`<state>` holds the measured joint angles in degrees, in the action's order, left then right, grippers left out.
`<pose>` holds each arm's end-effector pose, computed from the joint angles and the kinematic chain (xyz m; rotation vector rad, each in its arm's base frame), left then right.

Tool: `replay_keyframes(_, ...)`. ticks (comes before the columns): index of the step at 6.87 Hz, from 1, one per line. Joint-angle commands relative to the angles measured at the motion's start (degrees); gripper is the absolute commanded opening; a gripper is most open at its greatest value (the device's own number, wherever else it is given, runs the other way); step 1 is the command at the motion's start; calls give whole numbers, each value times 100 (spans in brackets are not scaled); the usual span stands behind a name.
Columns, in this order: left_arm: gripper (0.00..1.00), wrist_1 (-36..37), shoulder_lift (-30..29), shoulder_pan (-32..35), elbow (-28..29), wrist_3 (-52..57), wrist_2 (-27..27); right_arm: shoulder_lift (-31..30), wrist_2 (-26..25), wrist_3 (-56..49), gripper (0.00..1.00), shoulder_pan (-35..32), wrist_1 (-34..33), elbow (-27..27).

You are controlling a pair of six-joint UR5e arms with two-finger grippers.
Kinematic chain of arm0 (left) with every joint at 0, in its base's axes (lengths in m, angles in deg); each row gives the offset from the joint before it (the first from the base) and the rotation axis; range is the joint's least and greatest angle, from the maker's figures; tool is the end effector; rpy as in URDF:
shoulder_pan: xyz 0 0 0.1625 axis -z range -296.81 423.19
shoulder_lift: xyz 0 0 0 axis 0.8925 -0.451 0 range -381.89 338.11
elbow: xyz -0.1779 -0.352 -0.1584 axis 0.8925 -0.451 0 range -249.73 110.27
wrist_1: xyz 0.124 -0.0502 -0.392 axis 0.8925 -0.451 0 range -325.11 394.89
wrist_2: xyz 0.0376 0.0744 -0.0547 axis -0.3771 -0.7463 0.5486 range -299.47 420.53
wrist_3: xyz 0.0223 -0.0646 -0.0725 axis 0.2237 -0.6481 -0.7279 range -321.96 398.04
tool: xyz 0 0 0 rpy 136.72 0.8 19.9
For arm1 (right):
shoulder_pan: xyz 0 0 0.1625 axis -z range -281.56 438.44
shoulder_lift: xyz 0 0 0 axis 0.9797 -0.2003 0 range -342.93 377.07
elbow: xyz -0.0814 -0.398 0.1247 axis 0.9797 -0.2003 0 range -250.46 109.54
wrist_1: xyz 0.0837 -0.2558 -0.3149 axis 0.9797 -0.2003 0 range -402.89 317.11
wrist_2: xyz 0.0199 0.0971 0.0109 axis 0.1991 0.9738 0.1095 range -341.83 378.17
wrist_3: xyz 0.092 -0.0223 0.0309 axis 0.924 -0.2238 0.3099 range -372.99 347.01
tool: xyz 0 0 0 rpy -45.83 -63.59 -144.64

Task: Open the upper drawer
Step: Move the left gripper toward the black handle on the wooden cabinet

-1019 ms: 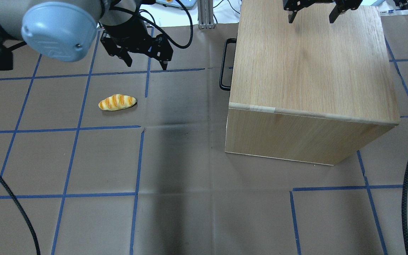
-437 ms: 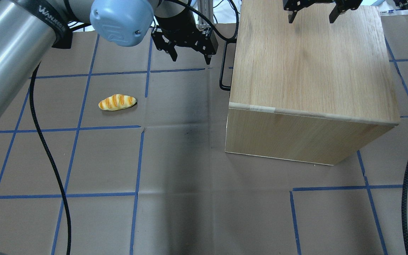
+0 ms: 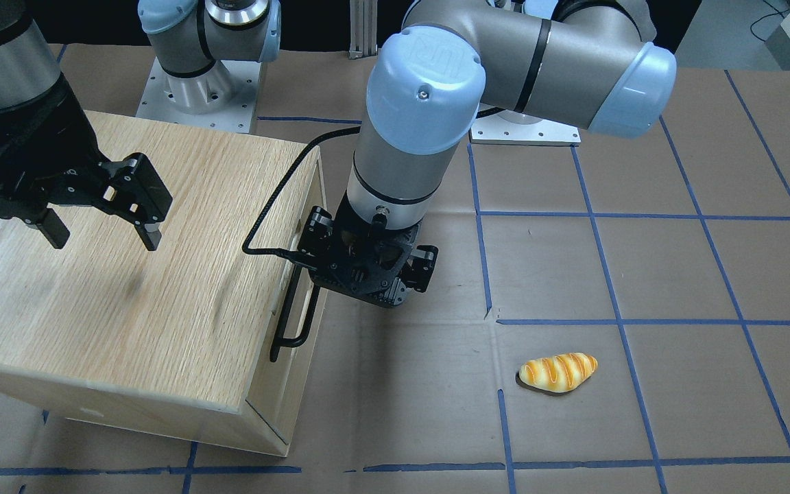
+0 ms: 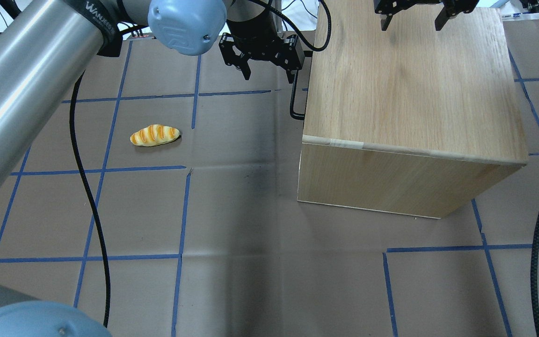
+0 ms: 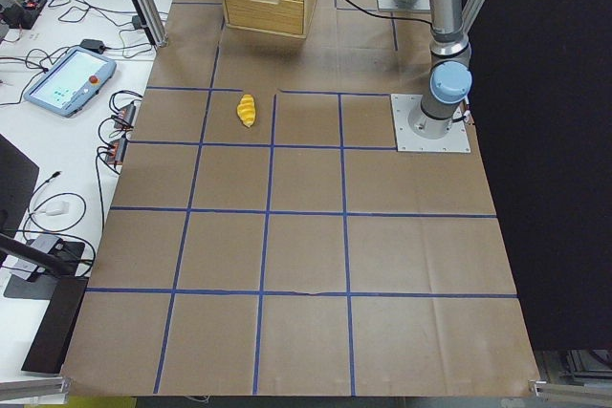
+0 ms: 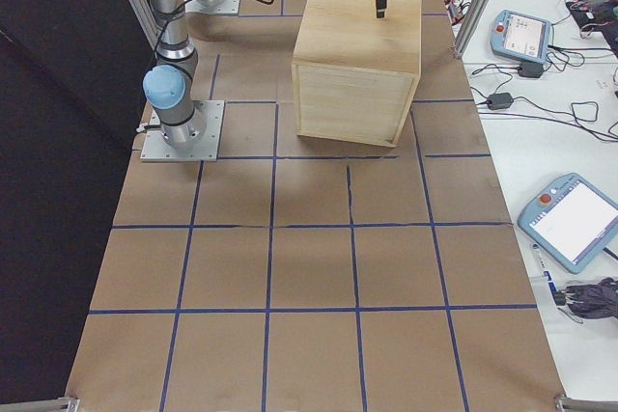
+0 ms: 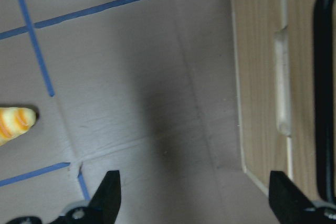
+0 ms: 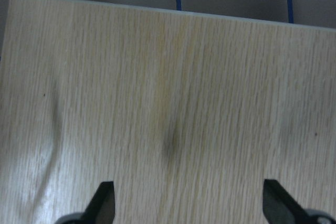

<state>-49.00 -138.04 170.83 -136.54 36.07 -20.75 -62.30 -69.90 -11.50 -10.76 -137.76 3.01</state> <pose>-0.3487 -0.6068 0.4309 -0.4127 -2.9532 0.0421 0.1284 -0.5870 0.5413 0.0568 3.0927 -0.2910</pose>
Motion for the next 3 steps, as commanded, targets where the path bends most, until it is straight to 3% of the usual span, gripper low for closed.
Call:
replay_keyframes(1, 94, -31, -135, 73, 72, -75, 24, 0, 0, 0, 100, 0, 4, 0)
replay_keyframes(3, 94, -40, -162, 73, 72, -102, 190, 0, 0, 0, 100, 0, 4, 0)
